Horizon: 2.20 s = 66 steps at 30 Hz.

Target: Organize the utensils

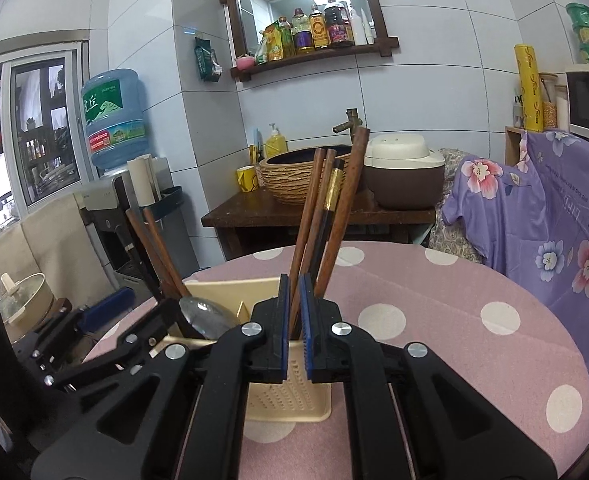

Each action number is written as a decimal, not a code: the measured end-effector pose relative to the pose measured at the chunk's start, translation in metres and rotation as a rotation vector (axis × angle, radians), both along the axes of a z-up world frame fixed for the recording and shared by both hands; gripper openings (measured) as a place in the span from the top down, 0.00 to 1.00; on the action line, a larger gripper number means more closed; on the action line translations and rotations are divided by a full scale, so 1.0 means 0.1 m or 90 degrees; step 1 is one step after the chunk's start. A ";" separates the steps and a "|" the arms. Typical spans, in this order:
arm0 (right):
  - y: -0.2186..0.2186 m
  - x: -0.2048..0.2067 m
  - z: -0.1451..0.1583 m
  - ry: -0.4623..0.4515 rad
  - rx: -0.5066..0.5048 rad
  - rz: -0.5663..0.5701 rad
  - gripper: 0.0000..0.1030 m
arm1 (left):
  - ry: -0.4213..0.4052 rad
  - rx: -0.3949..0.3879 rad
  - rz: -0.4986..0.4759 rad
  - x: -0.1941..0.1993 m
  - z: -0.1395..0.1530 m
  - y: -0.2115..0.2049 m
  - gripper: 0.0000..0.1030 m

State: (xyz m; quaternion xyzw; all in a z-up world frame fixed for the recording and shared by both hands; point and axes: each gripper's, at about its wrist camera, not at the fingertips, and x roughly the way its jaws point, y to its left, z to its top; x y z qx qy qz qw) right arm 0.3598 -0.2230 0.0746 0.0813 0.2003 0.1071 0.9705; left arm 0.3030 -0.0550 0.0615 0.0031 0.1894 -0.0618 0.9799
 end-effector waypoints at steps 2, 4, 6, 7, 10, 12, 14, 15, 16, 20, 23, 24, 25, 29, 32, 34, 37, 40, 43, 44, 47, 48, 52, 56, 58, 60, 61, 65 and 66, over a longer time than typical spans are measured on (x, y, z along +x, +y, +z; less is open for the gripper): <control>-0.02 -0.10 -0.04 0.003 -0.002 -0.004 0.93 | 0.003 -0.010 0.003 -0.08 0.01 0.04 0.33; -0.05 -0.20 -0.09 0.016 0.000 -0.006 0.89 | 0.017 -0.017 0.011 -0.18 0.00 0.10 0.26; -0.08 -0.31 -0.15 0.029 0.008 -0.004 0.72 | 0.037 -0.027 0.013 -0.29 -0.04 0.17 0.20; -0.09 -0.38 -0.18 0.033 0.009 -0.007 0.57 | 0.048 -0.033 0.011 -0.36 -0.06 0.21 0.17; -0.11 -0.72 -0.28 0.036 -0.008 -0.028 0.40 | 0.065 -0.053 0.004 -0.67 -0.15 0.34 0.09; -0.10 -0.98 -0.36 0.023 -0.033 -0.046 0.26 | 0.051 -0.067 -0.002 -0.96 -0.22 0.44 0.05; -0.07 -1.30 -0.48 0.011 -0.061 -0.049 0.21 | 0.030 -0.065 0.010 -1.26 -0.29 0.52 0.05; -0.05 -1.44 -0.54 0.008 -0.076 -0.052 0.19 | 0.020 -0.063 0.019 -1.38 -0.32 0.54 0.05; -0.02 -1.60 -0.60 0.003 -0.089 -0.058 0.15 | 0.015 -0.060 0.025 -1.50 -0.35 0.55 0.05; 0.06 -2.17 -0.80 -0.023 -0.095 -0.068 0.07 | -0.006 -0.054 0.058 -1.98 -0.50 0.54 0.05; 0.15 -2.53 -0.93 -0.034 -0.116 -0.075 0.06 | -0.006 -0.059 0.053 -2.19 -0.52 0.50 0.05; 0.18 -2.65 -0.96 -0.037 -0.123 -0.070 0.06 | -0.019 -0.054 0.051 -2.27 -0.51 0.49 0.05; 0.20 -2.76 -0.98 -0.038 -0.128 -0.068 0.06 | -0.029 -0.048 0.051 -2.34 -0.50 0.49 0.05; 0.26 -3.12 -0.99 -0.061 -0.136 -0.055 0.06 | -0.061 -0.040 0.049 -2.59 -0.47 0.47 0.05; 0.35 -3.30 -0.94 -0.087 -0.142 -0.042 0.06 | -0.067 -0.024 0.038 -2.67 -0.47 0.44 0.05; 0.41 -3.36 -0.89 -0.104 -0.151 -0.033 0.06 | -0.070 -0.020 0.044 -2.69 -0.47 0.46 0.05; 0.44 -3.37 -0.86 -0.108 -0.155 -0.024 0.06 | -0.075 -0.029 0.054 -2.70 -0.46 0.51 0.05; 0.43 -3.38 -0.84 -0.109 -0.150 -0.026 0.06 | -0.077 -0.029 0.056 -2.73 -0.47 0.51 0.05; 0.44 -3.36 -0.84 -0.107 -0.149 -0.024 0.06 | -0.079 -0.029 0.054 -2.75 -0.48 0.52 0.05; 0.44 -3.36 -0.84 -0.104 -0.148 -0.020 0.06 | -0.078 -0.029 0.052 -2.75 -0.48 0.51 0.05; 0.45 -3.36 -0.84 -0.105 -0.147 -0.016 0.06 | -0.080 -0.028 0.050 -2.77 -0.49 0.50 0.05; 0.45 -3.36 -0.84 -0.105 -0.147 -0.016 0.06 | -0.082 -0.027 0.053 -2.77 -0.48 0.50 0.05; 0.46 -3.35 -0.84 -0.106 -0.148 -0.017 0.06 | -0.081 -0.031 0.057 -2.78 -0.49 0.51 0.05; 0.47 -3.35 -0.85 -0.108 -0.150 -0.018 0.06 | -0.081 -0.032 0.057 -2.77 -0.49 0.52 0.05; 0.47 -3.35 -0.85 -0.107 -0.148 -0.018 0.06 | -0.082 -0.032 0.057 -2.77 -0.49 0.51 0.05; 0.47 -3.35 -0.85 -0.107 -0.149 -0.018 0.06 | -0.080 -0.032 0.056 -2.77 -0.49 0.51 0.05; 0.47 -3.35 -0.85 -0.107 -0.149 -0.018 0.06 | -0.080 -0.033 0.057 -2.77 -0.49 0.51 0.05; 0.47 -3.35 -0.85 -0.109 -0.151 -0.020 0.06 | -0.081 -0.033 0.060 -2.78 -0.49 0.51 0.05; 0.47 -3.35 -0.85 -0.110 -0.151 -0.020 0.06 | -0.082 -0.033 0.060 -2.78 -0.49 0.51 0.05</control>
